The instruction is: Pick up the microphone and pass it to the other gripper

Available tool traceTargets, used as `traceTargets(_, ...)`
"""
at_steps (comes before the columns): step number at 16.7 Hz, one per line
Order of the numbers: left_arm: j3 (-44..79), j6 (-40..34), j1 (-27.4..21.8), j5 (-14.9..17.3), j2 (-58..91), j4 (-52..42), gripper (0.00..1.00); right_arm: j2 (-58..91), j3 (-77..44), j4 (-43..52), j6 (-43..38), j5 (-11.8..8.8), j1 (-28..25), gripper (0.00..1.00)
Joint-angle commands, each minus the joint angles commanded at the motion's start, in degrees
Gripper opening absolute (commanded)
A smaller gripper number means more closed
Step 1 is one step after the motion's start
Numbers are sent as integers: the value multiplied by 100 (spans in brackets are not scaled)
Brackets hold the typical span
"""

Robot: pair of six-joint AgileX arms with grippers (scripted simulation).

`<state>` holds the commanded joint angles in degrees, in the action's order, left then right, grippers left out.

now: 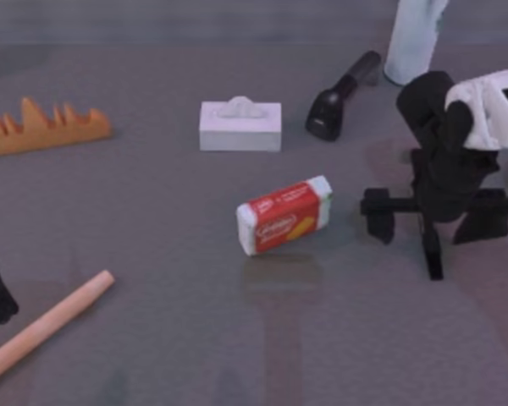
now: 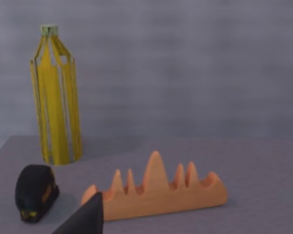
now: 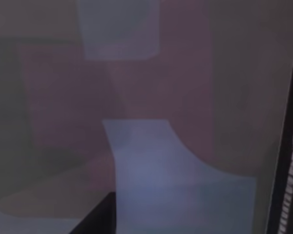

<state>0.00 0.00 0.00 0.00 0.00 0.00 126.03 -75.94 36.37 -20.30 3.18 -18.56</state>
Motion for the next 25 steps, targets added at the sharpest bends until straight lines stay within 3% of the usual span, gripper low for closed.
traceTargets(7, 0, 0, 0, 0, 0, 0, 100, 0, 0, 0, 0, 0, 0, 2)
traceTargets(18, 0, 0, 0, 0, 0, 0, 100, -318, -121, 33, -2, -65, -33, 0)
traceTargets(21, 0, 0, 0, 0, 0, 0, 100, -402, -4, -514, 124, -250, -42, 0)
traceTargets(25, 0, 0, 0, 0, 0, 0, 100, -647, 343, -1919, 425, -717, -34, 0)
